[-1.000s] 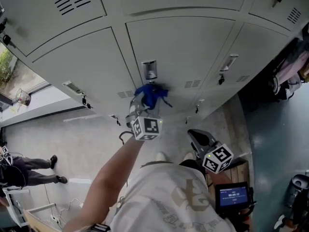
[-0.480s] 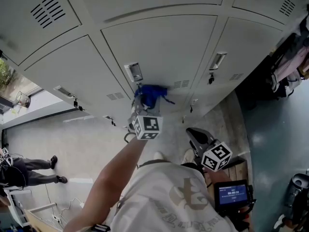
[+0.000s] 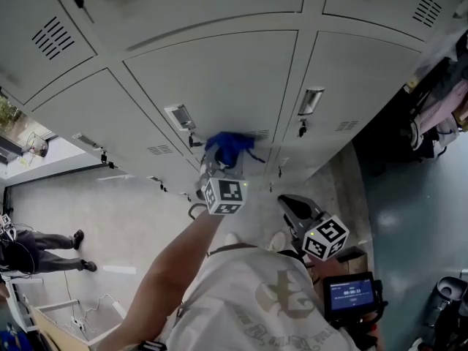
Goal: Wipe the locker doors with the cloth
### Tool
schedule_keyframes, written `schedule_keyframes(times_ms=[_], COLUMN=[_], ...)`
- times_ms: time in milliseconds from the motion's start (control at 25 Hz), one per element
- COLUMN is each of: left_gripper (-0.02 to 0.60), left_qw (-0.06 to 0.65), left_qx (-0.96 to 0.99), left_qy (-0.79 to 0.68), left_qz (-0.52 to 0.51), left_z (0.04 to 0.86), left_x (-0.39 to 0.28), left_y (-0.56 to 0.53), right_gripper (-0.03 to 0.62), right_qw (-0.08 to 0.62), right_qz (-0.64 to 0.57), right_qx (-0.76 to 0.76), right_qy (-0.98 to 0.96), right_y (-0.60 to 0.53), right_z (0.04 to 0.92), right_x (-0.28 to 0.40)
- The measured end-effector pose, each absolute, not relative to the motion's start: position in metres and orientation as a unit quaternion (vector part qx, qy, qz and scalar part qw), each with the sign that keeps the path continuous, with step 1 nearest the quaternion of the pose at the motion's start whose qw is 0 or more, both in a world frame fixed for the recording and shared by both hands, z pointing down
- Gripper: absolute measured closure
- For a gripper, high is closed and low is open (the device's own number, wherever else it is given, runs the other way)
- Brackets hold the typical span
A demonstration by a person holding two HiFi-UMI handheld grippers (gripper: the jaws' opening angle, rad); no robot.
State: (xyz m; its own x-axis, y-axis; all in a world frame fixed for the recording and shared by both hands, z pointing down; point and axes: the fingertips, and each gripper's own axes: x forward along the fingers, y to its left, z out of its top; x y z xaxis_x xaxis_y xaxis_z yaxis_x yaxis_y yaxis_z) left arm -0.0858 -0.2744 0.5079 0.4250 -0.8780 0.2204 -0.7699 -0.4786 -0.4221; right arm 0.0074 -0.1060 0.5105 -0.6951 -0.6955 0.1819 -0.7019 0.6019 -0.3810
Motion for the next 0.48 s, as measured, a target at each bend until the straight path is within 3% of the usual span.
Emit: schedule_keyframes(times_ms=[480], left_gripper=[0.437], left_qw=[0.137], left_qx=[-0.84], left_qy=[0.477], left_qz=[-0.22], left_z=[0.508], left_x=[-0.016], left_y=[-0.275], right_gripper=[0.591], right_qw=[-0.005], right_qz=[0.208], right_qx=[0.378], right_qy=[-0.902], right_y=[-0.121], right_z=[0.501], right_x=[0.064])
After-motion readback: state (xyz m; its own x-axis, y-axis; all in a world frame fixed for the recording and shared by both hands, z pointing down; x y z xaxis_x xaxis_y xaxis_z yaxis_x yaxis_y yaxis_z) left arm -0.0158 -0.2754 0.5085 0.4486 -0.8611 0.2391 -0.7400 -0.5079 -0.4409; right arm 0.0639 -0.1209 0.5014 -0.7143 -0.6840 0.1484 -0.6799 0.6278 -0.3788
